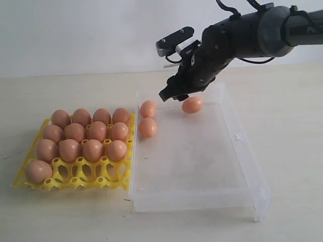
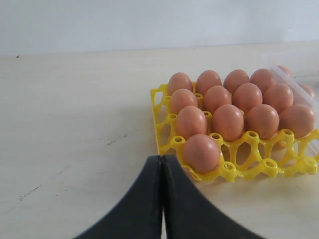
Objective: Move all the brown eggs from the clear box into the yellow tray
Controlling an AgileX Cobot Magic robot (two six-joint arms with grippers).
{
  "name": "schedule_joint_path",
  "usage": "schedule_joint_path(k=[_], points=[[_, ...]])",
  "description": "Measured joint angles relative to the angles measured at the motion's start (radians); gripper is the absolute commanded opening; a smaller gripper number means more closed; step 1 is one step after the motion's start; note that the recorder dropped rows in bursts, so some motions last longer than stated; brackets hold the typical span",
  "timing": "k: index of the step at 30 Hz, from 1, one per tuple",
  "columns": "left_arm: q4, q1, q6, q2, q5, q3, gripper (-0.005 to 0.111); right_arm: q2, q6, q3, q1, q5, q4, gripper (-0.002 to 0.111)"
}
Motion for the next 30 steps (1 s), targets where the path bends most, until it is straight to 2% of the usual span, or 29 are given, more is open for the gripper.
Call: schedule_joint_path(k=[17,21,30], points=[[0.000,0.000,0.000,0.000,0.000,0.000,0.000,0.108,0.397,-0.067,-0.035,0.039,0.029,0.056],[0.000,0.000,0.000,0.000,0.000,0.000,0.000,0.109,0.368,-0.067,-0.039,0.000,-0.008,0.056],[0.000,0.000,0.000,0.000,0.000,0.000,0.000,0.117,0.116,-0.068,-0.039,-0.095,-0.020,0.056]])
